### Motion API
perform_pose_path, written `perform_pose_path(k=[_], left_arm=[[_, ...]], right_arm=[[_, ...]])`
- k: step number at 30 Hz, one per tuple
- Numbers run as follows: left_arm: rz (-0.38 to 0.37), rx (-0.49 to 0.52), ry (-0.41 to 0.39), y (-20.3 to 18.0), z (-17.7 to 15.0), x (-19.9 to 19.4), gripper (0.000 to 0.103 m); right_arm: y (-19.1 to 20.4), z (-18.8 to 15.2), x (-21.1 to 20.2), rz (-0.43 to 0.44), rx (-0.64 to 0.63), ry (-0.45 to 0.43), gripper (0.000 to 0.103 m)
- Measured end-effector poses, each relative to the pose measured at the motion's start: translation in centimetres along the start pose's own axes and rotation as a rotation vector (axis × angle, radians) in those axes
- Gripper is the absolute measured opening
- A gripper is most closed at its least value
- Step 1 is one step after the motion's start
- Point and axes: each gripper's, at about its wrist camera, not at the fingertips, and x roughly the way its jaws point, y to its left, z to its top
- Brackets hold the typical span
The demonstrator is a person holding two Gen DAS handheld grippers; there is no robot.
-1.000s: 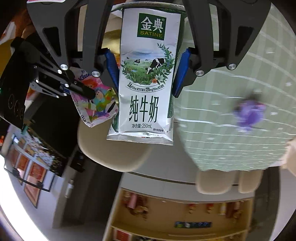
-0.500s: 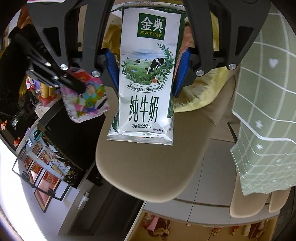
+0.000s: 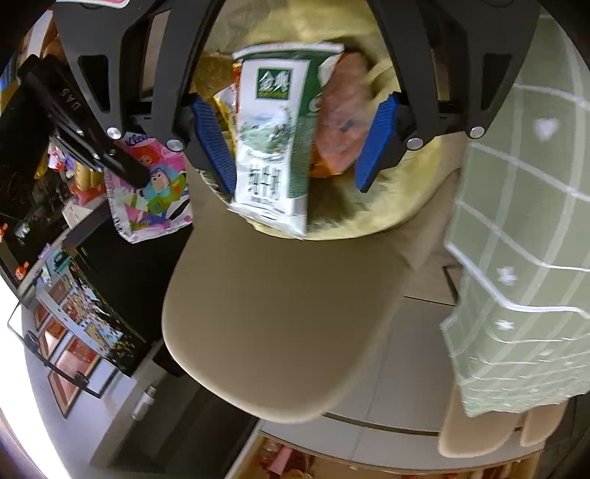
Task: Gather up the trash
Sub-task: 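Carry the milk carton and pink wrapper to the yellow trash bag with both tools, then open both tools over the trash bag and return to the table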
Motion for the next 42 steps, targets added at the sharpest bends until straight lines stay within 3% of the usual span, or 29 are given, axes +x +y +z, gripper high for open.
perform_pose_path(k=[3, 6, 8, 15, 21, 23, 24, 25, 32, 37, 42], left_arm=[[0.020, -0.003, -0.025, 0.8, -0.6, -2.6, 0.071], [0.030, -0.009, -0.036, 1.6, -1.6, -4.9, 0.072], [0.033, -0.015, -0.034, 2.1, -2.3, -6.3, 0.072], [0.088, -0.052, -0.118, 4.9, -4.2, -12.8, 0.077], [0.098, -0.078, -0.146, 7.1, -5.3, -15.9, 0.077], [0.108, -0.086, -0.154, 7.9, -5.7, -16.9, 0.077], [0.112, -0.097, -0.155, 8.4, -6.1, -17.4, 0.077], [0.115, -0.106, -0.155, 8.7, -6.1, -17.7, 0.078], [0.155, -0.173, -0.206, 12.6, -8.2, -22.0, 0.078], [0.241, -0.193, -0.262, 15.7, -9.7, -26.6, 0.078], [0.337, -0.258, -0.341, 19.8, -11.9, -32.5, 0.078]], right_arm=[[1.5, -0.1, 1.7, 0.062, -0.011, 0.023, 0.007], [3.0, -0.8, 5.2, 0.087, -0.036, 0.104, 0.007], [3.3, -1.9, 8.5, 0.061, -0.039, 0.208, 0.007], [3.3, -3.8, 12.7, -0.015, -0.061, 0.392, 0.007], [4.4, -3.0, 10.4, -0.047, -0.061, 0.310, 0.009], [5.1, -2.6, 9.2, -0.077, -0.099, 0.278, 0.032], [5.3, -2.5, 8.6, -0.075, -0.109, 0.264, 0.052], [5.5, -2.3, 8.2, -0.072, -0.113, 0.252, 0.054], [8.4, -1.5, 4.4, -0.130, -0.162, 0.172, 0.054], [12.6, 0.2, 2.6, -0.057, -0.186, 0.114, 0.054], [20.1, 1.5, 1.9, 0.093, -0.253, 0.050, 0.054]])
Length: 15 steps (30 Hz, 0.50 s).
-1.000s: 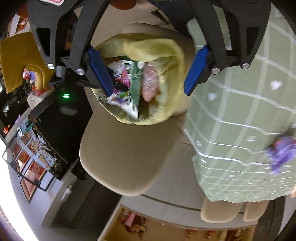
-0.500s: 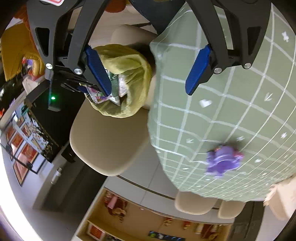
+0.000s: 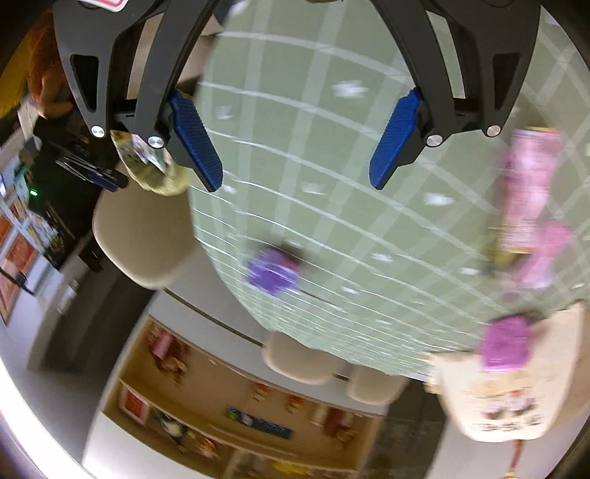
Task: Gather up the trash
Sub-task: 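Open both tools over the trash bag and return to the table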
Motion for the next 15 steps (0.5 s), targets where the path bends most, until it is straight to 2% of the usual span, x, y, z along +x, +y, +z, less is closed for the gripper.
perform_pose_path(k=[3, 6, 10, 15], left_arm=[[0.064, -0.045, -0.038, 3.9, 0.5, -2.4, 0.078], [0.117, -0.088, -0.047, 7.4, 0.6, -3.9, 0.078], [0.159, -0.137, -0.028, 10.9, 0.2, -4.6, 0.078], [0.153, -0.177, 0.027, 13.3, -0.1, -4.0, 0.078]], right_arm=[[4.2, 1.0, 0.1, 0.109, -0.047, -0.017, 0.054], [7.9, 1.4, 0.5, 0.170, -0.104, -0.017, 0.054], [11.8, 1.5, 1.3, 0.191, -0.150, -0.021, 0.054], [15.9, 1.6, 2.9, 0.193, -0.206, 0.011, 0.054]])
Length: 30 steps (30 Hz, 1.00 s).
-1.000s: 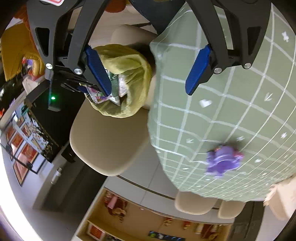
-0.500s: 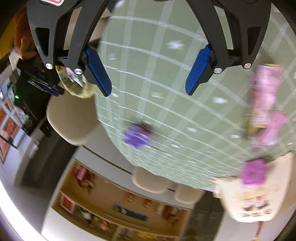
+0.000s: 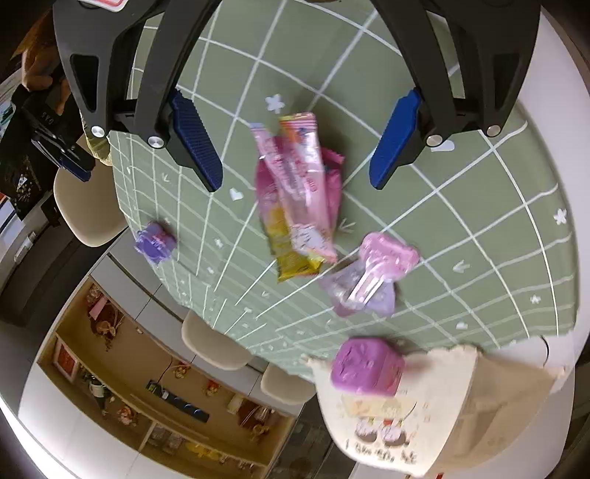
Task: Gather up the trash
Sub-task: 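Open both tools over the trash bag and return to the table, then grasp the yellow snack packet with the right tool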
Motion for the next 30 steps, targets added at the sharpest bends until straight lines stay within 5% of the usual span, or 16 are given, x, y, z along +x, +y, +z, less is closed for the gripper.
perform_pose_path(k=[7, 14, 23, 28, 30], left_arm=[[0.028, 0.040, 0.084, -0.4, 1.2, 2.5, 0.060], [0.009, 0.051, 0.049, 0.3, 1.7, 1.1, 0.012], [0.047, -0.027, 0.003, 4.2, 1.2, -1.6, 0.012], [0.063, -0.039, -0.004, 5.8, 1.1, -2.5, 0.012], [0.052, -0.039, -0.001, 6.2, 1.1, -2.8, 0.019]], right_arm=[[4.3, 0.9, 1.7, -0.036, -0.106, 0.005, 0.054], [6.0, 1.9, 3.8, 0.021, -0.083, 0.111, 0.054], [12.0, 3.6, 6.0, 0.212, -0.155, 0.101, 0.054], [14.0, 5.8, 8.6, 0.285, -0.078, 0.120, 0.054], [14.7, 6.9, 10.3, 0.285, -0.046, 0.129, 0.054]])
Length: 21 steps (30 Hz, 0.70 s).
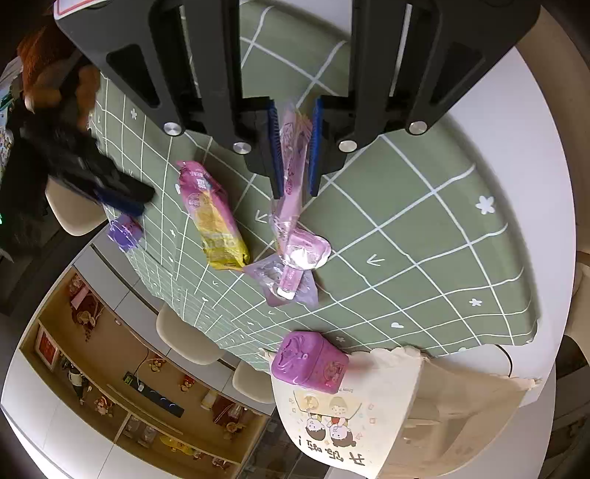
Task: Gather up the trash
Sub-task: 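Grasp the yellow snack packet with the right tool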
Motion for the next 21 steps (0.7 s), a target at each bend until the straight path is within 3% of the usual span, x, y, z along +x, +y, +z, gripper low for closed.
perform_pose_path(k=[2, 9, 11, 14, 15, 21], left_arm=[[-0.015, -0.001, 0.003, 0.2, 0.0, -0.1, 0.031], [-0.023, 0.055, 0.015, -0.5, 0.1, 0.2, 0.048], [-0.014, 0.072, 0.020, -0.8, 0.1, 0.5, 0.051], [0.002, 0.104, 0.034, -1.4, 0.2, 1.1, 0.051], [0.015, 0.125, 0.041, -1.8, 0.2, 1.5, 0.051], [0.082, 0.204, 0.089, -2.8, 0.3, 2.8, 0.051]], right_arm=[[0.3, 1.1, 1.8, -0.013, 0.009, 0.019, 0.054], [-0.2, 2.1, 6.1, 0.018, 0.082, 0.099, 0.053], [-0.2, 1.9, 6.5, 0.071, 0.083, 0.109, 0.048], [0.2, 1.7, 6.8, 0.084, 0.041, 0.132, 0.028], [0.5, 1.5, 6.8, 0.075, 0.016, 0.143, 0.016], [0.5, 0.1, 3.7, 0.000, -0.076, 0.110, 0.009]])
